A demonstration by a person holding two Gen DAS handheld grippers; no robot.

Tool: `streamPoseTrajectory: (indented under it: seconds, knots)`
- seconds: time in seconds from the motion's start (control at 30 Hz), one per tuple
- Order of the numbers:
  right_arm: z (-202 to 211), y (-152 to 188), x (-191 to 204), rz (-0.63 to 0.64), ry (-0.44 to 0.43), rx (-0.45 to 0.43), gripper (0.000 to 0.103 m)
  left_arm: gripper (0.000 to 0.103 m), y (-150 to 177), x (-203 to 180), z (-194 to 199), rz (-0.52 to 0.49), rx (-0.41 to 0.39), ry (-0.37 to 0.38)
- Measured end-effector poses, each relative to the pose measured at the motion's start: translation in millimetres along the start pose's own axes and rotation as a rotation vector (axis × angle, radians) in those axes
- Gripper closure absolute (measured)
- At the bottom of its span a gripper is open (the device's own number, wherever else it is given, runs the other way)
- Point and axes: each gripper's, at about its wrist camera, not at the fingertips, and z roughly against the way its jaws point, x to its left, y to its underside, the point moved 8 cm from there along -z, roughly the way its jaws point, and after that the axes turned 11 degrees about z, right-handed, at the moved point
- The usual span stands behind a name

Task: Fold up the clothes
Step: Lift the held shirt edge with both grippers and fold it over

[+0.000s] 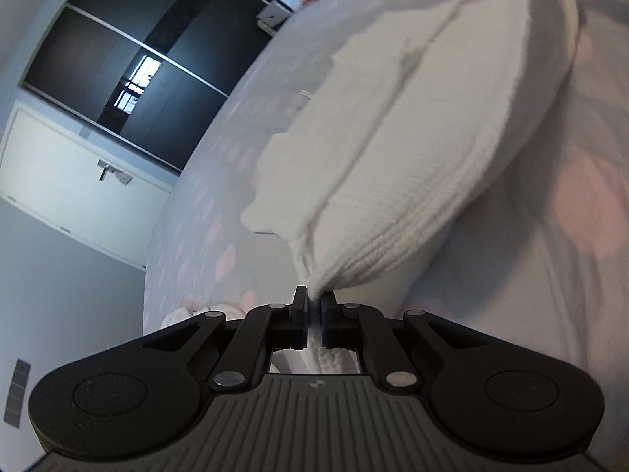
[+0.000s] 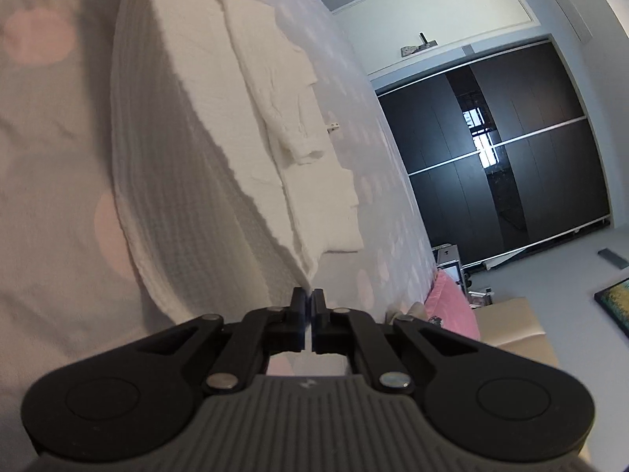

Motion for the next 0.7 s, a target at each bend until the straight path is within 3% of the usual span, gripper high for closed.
streamPoseTrajectory:
  seconds: [0.07,0.17,0.3,0.5,0.7]
  knots:
    - [1,-2,13,-0.018,-0.083,-0.025,0.097,0.099,-1,-1,-2,-0.006,0.004,0.008]
    - [5,-6,46,0.081,-0.153,-0.055,0.074,0.099,3,-7,-3,-0.022,0.016,0.015]
    - [11,-6,79,0.170,-0.215,-0.062,0.058,0.099,8,-10,-4,-0.029,0.031,0.015]
    - [1,6,105,0.380,-0.122,-0.019,0.057,0.099,12,-11,-6,-0.028,0.049,0.009]
    - [-3,2,121,0.490,-0.047,-0.031,0.078,0.099,17,-13,-7,-0.026,0.065,0.008]
